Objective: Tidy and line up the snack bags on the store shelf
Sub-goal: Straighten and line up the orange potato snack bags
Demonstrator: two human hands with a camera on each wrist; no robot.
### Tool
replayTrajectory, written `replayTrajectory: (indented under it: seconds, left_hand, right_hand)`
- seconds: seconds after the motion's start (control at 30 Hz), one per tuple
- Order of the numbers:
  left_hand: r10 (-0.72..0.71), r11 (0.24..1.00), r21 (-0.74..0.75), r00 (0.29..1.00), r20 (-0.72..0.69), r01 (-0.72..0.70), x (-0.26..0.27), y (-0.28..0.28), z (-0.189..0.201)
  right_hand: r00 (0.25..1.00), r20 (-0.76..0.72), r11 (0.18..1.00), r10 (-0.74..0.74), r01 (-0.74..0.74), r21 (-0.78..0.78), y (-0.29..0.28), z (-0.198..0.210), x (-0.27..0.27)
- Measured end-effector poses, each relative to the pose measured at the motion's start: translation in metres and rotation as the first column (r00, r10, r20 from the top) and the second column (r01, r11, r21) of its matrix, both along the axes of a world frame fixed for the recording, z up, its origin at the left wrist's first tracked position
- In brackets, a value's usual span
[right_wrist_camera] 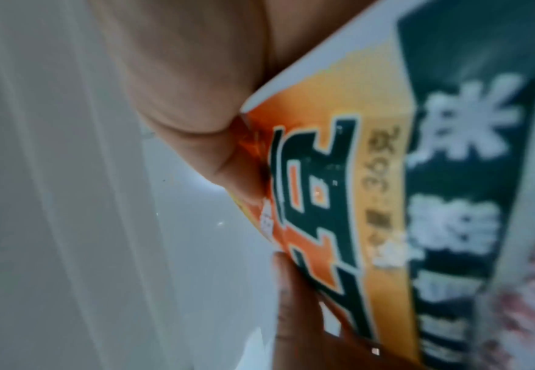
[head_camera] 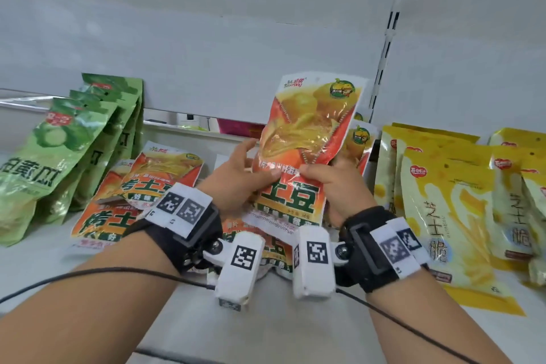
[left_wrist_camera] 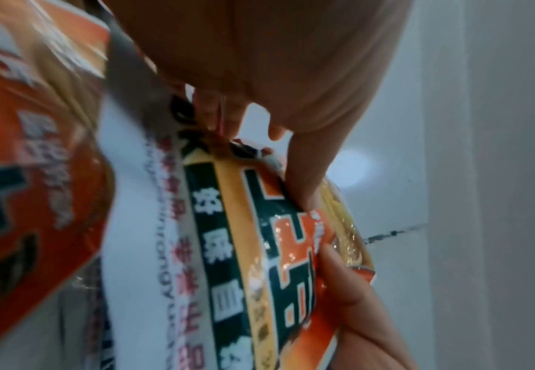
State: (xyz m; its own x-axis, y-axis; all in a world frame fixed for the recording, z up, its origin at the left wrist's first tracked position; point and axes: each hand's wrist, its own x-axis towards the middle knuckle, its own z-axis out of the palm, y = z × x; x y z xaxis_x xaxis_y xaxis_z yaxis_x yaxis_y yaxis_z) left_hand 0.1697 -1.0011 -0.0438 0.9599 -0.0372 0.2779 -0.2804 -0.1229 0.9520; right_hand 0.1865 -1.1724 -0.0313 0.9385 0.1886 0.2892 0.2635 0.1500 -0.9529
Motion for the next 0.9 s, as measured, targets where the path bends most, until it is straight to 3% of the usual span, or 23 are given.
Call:
replayTrajectory:
  seconds: [0.07,0.17,0.23,0.33,0.47,0.57,0.63,0.73,0.9]
  left_hand:
    - [0.017,0.998,-0.063,0.998,-0.067,-0.021,0.0,0.012,-0.009]
    - [0.218,0.976,0.012,0.97,-0.107,-0.218,0.001,0.028,-0.015]
    - [0.355,0.935,0.05,0.927,-0.117,-0.352,0.004,0.037,-0.017]
    - [0.481,0.877,0.079,0.863,-0.155,-0.474,0.008,0.045,-0.014]
    - [0.591,0.783,0.329,0.797,-0.124,-0.528,0.012,0.037,-0.01]
    - [0.578,0.748,0.399,0.816,0.002,-0.53,0.015,0.024,-0.005]
    - [0.548,0.76,0.371,0.833,0.077,-0.533,0.018,0.013,0.0]
    - [0.446,0.83,0.305,0.884,0.138,-0.467,0.025,-0.007,0.007]
    - [0.304,0.92,0.223,0.946,0.111,-0.322,0.04,-0.038,0.015]
  right_hand:
    - [0.999,-0.02,0.998,-0.025,0.024,-0.058,0.004,-0.002,0.006]
    - [0.976,0.031,0.956,-0.214,0.216,-0.197,-0.002,-0.006,0.018]
    - [0.925,0.079,0.901,-0.373,0.381,-0.208,-0.015,-0.01,0.028]
    - [0.854,0.017,0.833,-0.52,0.512,-0.208,-0.035,-0.019,0.039]
    - [0.822,-0.081,0.802,-0.563,0.521,-0.293,-0.045,-0.031,0.048]
    - [0.838,-0.163,0.843,-0.521,0.475,-0.254,-0.048,-0.038,0.053]
    - [0.841,-0.222,0.869,-0.494,0.463,-0.177,-0.05,-0.04,0.056]
    - [0.85,-0.215,0.876,-0.481,0.478,-0.071,-0.055,-0.041,0.059]
    - [0.861,-0.11,0.868,-0.496,0.492,-0.061,-0.062,-0.035,0.056]
